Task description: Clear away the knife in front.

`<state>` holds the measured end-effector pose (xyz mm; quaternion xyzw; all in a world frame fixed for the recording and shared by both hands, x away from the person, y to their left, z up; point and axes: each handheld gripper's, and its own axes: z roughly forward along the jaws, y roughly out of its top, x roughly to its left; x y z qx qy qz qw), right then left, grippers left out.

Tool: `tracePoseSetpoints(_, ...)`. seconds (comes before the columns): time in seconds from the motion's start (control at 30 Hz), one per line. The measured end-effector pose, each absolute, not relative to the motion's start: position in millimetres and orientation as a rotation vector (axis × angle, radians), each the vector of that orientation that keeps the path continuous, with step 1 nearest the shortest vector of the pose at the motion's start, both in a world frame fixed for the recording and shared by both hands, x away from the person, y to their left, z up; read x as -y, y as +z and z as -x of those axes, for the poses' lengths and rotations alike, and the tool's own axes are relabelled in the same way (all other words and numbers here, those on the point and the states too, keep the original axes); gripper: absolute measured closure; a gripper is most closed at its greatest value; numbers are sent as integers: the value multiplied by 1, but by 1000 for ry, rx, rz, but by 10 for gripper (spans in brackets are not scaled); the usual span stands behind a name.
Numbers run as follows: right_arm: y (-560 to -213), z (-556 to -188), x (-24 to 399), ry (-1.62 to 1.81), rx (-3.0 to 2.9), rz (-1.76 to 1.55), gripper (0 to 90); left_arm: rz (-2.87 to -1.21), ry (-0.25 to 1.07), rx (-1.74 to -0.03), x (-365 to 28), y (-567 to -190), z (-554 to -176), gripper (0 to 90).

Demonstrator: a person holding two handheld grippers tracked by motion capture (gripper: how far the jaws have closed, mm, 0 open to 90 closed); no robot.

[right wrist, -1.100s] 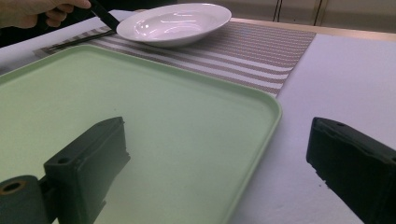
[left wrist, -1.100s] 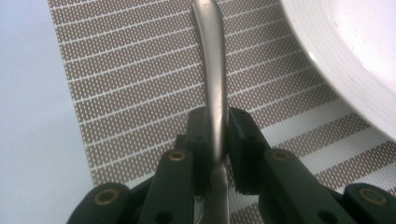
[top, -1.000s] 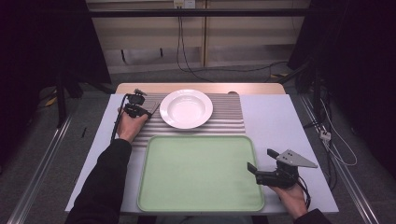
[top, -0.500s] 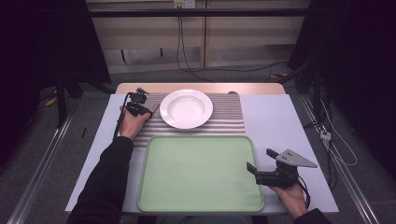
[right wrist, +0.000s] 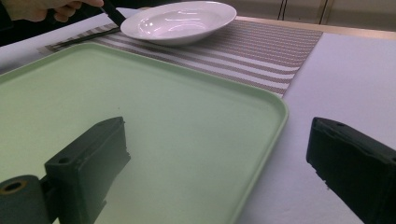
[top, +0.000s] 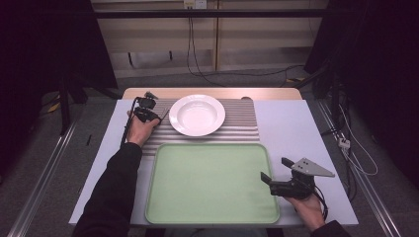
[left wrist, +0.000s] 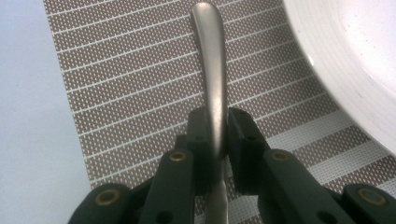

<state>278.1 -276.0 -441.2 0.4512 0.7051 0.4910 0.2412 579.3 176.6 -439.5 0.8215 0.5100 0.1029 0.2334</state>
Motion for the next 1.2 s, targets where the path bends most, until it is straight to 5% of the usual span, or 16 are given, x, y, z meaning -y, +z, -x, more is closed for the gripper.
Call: tracePoseSetpoints(1.2,-441,-278,276,1338,-1925,-1236,51,-2219,341,-1243,-190,-390,-527,801)
